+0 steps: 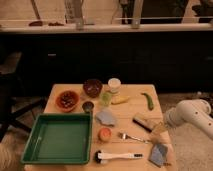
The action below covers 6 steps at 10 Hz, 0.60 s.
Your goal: Place eraser in paper cup
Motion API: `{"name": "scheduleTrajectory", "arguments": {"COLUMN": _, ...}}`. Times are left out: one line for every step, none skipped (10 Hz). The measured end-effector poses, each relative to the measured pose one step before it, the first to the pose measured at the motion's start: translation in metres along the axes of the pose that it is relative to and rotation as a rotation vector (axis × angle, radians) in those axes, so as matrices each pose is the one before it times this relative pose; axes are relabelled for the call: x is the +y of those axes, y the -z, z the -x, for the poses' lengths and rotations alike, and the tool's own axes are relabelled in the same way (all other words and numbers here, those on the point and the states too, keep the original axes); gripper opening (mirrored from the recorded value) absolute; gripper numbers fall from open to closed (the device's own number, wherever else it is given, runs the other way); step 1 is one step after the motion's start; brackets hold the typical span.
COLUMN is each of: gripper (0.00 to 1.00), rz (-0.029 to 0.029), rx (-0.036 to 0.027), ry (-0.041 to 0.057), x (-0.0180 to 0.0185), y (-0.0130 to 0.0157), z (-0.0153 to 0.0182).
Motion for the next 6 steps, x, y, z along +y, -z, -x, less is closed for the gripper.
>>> {"name": "scheduleTrajectory", "arguments": {"gripper": 0.80, "rz": 0.00068, "rx": -0.00055, "ry": 0.00207, "x": 0.00024, "y": -0.00033, "z": 0.00146}}
{"name": "scheduleTrajectory", "arguments": {"gripper": 0.80, "rz": 0.00014, "rx": -0.00067, "ry": 0.00118, "x": 0.00013, "y": -0.00021, "z": 0.00088}}
{"name": "scheduleTrajectory", "arguments": {"gripper": 0.80, "rz": -0.00517, "rx": -0.00062, "ry": -0.00210, "x": 0.00019, "y": 0.00128, "z": -0.00119}}
{"name": "scheduleTrajectory", "arguments": {"gripper": 0.80, "rz": -0.01875, "rx": 0.00074, "ry": -0.00589, "x": 0.00174, "y": 0.00238, "z": -0.00038}}
{"name": "scheduleTrajectory", "arguments": {"gripper": 0.80, "rz": -0.00643, "rx": 0.00374, "ry": -0.00378, "x": 0.00172, "y": -0.00047, "z": -0.00120}}
{"name": "scheduleTrajectory", "arguments": {"gripper": 0.80, "rz": -0.00057, "rx": 0.00305, "ry": 0.00415, "x": 0.00404, "y": -0.00448, "z": 0.00703}}
